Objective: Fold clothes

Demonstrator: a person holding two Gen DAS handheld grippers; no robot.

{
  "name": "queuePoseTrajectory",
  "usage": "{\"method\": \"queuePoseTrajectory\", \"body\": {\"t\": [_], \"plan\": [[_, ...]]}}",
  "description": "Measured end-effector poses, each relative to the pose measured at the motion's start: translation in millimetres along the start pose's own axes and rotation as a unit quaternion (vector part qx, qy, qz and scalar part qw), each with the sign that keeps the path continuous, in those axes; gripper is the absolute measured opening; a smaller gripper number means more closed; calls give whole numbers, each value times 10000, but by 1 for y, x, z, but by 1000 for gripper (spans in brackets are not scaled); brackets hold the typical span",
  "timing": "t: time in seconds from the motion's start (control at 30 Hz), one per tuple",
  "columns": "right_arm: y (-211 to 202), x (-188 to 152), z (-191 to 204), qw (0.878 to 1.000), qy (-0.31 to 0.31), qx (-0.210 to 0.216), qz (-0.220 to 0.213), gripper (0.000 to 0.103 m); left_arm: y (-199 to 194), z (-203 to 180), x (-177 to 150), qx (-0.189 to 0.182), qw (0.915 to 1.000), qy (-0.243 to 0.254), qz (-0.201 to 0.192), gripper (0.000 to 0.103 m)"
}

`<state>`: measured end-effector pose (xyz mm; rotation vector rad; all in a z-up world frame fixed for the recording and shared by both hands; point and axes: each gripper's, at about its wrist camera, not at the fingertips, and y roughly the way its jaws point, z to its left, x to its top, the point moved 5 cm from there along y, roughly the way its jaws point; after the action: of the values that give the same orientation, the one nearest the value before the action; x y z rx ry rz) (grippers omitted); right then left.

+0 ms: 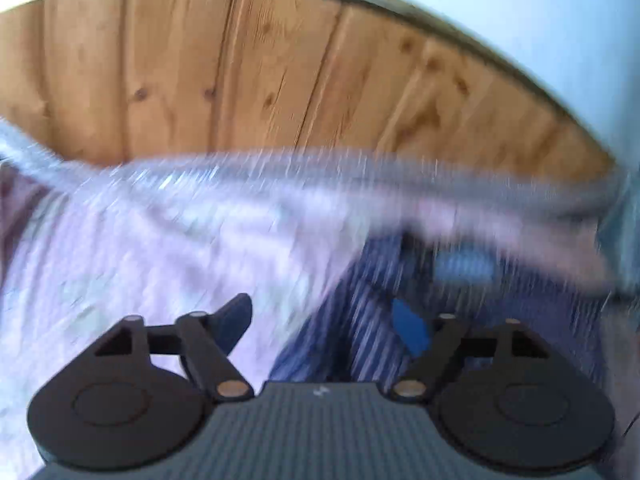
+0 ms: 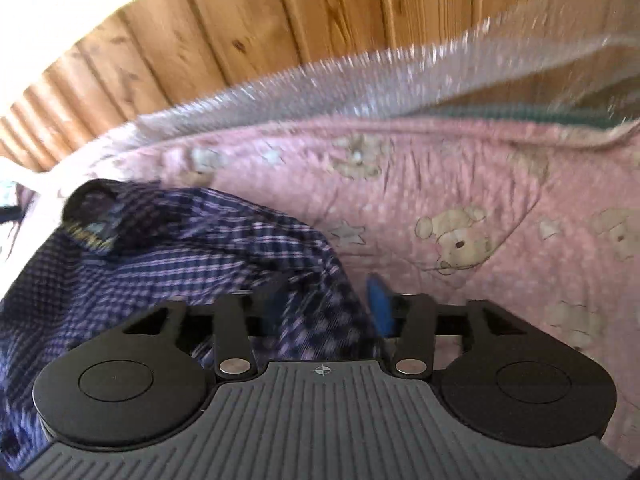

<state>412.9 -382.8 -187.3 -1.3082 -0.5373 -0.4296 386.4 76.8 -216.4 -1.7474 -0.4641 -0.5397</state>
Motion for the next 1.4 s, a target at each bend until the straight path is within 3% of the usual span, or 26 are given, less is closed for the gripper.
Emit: {"method": "queuePoseTrajectory", "body": {"t": [0.13,0.2,0.27,0.3,0.33,0.43,0.53,0.57,0.6,0.63,0.67,0.7,0.73,0.77,0.83,0.9,0.97,1.03,1.13,1.17,1.2,1.23,1.27,1.3,1.33,1.4], "plan": [[-28,-37,10,9994,-89,-323,73,82,-6,-4,-46,-90,9993,-9,370,80],[-32,-69,22,9986,-179,-296,408,83,-9,-6,-69,-142,9984,-23,551,75],[-32,-103,35,9958,-437,-357,728,79,-15,5,-66,61,9986,-299,425,20],[-31,-118,41,9926,-721,-527,828,52,-18,11,-64,171,9982,-446,350,2],[-29,-130,45,9879,-1040,-701,914,1,-21,16,-61,281,9975,-592,276,2],[-36,-127,26,9808,-1234,-1231,870,1,-37,45,-42,560,9924,-1096,41,2],[-54,-96,-21,9671,-1151,-2206,534,1,-56,81,-15,807,9831,-1633,-201,7],[-59,-85,-40,9610,-1030,-2529,429,1,-62,93,-6,888,9790,-1811,-281,15],[-62,-77,-57,9555,-907,-2781,387,1,-64,99,-3,952,9769,-1899,-224,40],[-63,-72,-72,9502,-796,-2987,389,6,-68,100,-5,1042,9756,-1926,-136,58],[-64,-69,-81,9487,-697,-3053,431,10,-75,96,-9,1047,9767,-1869,-120,59],[-66,-68,-85,9500,-606,-3022,500,23,-87,87,-16,923,9807,-1715,-140,60],[-73,-67,-83,9531,-526,-2948,436,35,-100,76,-25,785,9847,-1547,-171,60],[-84,-66,-77,9572,-454,-2844,278,39,-111,61,-39,598,9887,-1360,-174,62],[-105,-70,-54,9659,-374,-2563,-50,57,-129,28,-73,173,9952,-954,-93,76],[-125,-82,-21,9770,-316,-2080,-339,64,-129,-2,-115,3,9981,-572,207,83],[-124,-98,17,9902,-240,-1320,-377,69,-119,-31,-161,37,9980,-220,593,85],[-112,-117,58,9986,-320,-368,-185,81,-103,-53,-187,97,9966,9,818,85],[-90,-145,117,9942,-758,742,168,82,-80,-77,-205,375,9946,421,873,82],[-84,-149,131,9914,-965,863,196,81,-76,-79,-206,414,9940,414,919,74],[-77,-153,144,9885,-1161,952,205,72,-71,-80,-207,435,9935,388,975,29],[-70,-152,153,9849,-1305,1091,320,38,-75,-82,-200,211,9949,253,957,5],[-63,-147,158,9805,-1414,1265,511,11,-81,-84,-192,-51,9956,102,927,4],[-66,-137,162,9769,-1526,1399,531,0,-99,-83,-171,-400,9974,-131,585,4],[-74,-122,165,9739,-1641,1505,432,0,-119,-83,-147,-762,9962,-375,196,4],[-93,-84,167,9709,-1702,1678,164,0,-144,-64,-102,-809,9916,-884,-477,4]]}}
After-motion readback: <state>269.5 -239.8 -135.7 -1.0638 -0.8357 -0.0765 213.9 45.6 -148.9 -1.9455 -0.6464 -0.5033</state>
